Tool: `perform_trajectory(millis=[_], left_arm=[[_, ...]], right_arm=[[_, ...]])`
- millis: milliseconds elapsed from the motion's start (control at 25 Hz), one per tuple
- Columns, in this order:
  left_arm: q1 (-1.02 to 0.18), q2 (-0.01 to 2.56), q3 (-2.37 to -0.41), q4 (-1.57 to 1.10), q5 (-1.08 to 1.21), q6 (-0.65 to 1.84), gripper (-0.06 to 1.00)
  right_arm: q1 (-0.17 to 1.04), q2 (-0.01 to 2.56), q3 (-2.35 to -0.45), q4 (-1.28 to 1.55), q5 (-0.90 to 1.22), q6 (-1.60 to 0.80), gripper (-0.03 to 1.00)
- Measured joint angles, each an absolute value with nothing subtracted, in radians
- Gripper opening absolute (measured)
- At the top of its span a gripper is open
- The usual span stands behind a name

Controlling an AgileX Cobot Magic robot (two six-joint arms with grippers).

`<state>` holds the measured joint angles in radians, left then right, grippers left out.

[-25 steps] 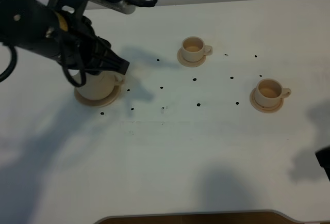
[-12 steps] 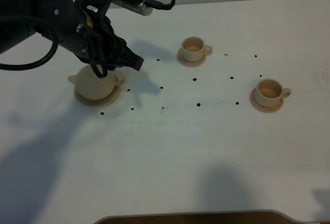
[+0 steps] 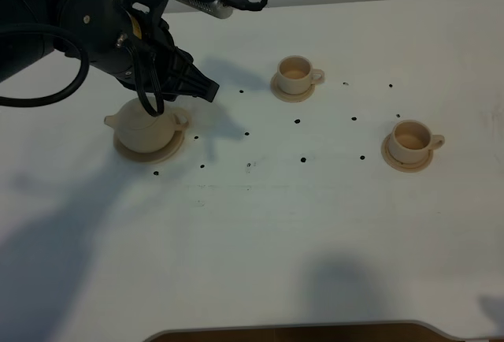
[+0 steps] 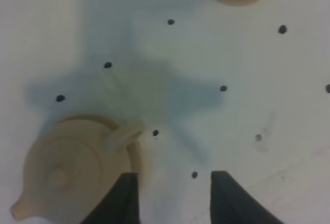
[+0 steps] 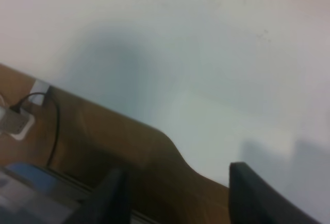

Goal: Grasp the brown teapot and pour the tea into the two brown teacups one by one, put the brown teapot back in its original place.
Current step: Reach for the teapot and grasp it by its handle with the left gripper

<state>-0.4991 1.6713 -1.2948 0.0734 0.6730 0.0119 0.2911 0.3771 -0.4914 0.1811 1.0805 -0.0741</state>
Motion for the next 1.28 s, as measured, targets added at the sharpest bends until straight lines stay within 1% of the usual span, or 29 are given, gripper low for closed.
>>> perform_trajectory(millis=[120, 440, 640, 840, 1280], left_arm=[[-0.499, 1.680, -1.295, 0.075, 0.670, 0.012, 0.37], [-0.499, 1.738, -1.296, 0.097, 0.641, 0.012, 0.37], [-0.499, 1.741, -1.296, 0.099, 0.626, 0.012, 0.37], [-0.499, 1.741, -1.296, 0.100, 0.610, 0.012, 0.37], [-0.499, 1.742, -1.296, 0.100, 0.547, 0.029, 0.37]], right_arm=[[0.251, 0.362, -0.491, 0.192, 1.080, -0.074, 0.45], [0.014, 0.189, -0.491, 0.194, 1.076, -0.074, 0.45], [-0.086, 0.082, -0.491, 0.194, 1.075, -0.074, 0.45], [-0.130, 0.009, -0.491, 0.195, 1.075, -0.074, 0.45], [-0.134, -0.006, -0.491, 0.195, 1.076, -0.074, 0.45]])
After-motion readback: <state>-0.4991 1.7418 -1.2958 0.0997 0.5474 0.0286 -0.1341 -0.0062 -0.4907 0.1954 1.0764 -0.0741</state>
